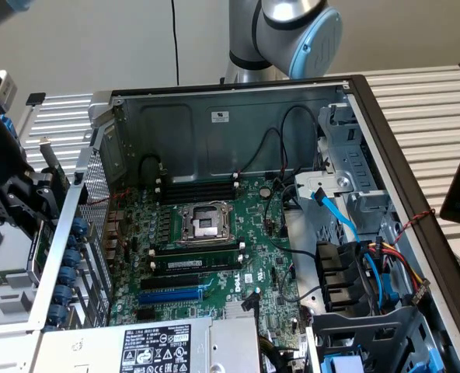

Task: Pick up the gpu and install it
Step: 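Pick up the gpu and move the gpu toward the slot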

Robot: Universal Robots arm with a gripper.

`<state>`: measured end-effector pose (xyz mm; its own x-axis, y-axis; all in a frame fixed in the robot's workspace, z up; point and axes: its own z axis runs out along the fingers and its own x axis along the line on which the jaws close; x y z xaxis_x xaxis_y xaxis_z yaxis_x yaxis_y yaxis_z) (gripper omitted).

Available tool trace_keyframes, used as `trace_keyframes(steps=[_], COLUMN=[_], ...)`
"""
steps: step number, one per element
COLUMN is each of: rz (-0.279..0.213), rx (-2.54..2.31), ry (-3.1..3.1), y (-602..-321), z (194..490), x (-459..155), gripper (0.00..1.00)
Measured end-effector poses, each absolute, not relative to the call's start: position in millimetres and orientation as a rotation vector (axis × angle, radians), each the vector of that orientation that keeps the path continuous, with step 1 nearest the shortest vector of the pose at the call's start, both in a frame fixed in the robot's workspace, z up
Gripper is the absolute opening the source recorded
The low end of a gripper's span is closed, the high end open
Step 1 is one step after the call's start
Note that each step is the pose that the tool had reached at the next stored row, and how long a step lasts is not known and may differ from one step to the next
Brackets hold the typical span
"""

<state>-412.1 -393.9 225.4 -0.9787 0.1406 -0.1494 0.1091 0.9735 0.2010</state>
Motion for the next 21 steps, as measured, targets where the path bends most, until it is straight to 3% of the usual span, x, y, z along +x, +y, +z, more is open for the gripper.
trace_keyframes(steps=[3,5,7,8,13,14,21], rz=[0.288,0.288,0.288,0.288,0.288,0.288,0.291], rx=[0.185,0.185,0.184,0.184,0.183,0.183,0.183], ry=[2.959,2.958,2.959,2.959,2.959,2.959,2.959], y=[-393.9,-393.9,-393.9,-394.0,-395.8,-396.1,-396.6], z=[225.3,225.1,225.2,225.2,225.4,225.3,225.8], x=[-412.1,-411.8,-411.5,-411.3,-411.1,-411.2,-411.3], gripper=[0.53,0.44,0.44,0.38,0.36,0.29,0.28])
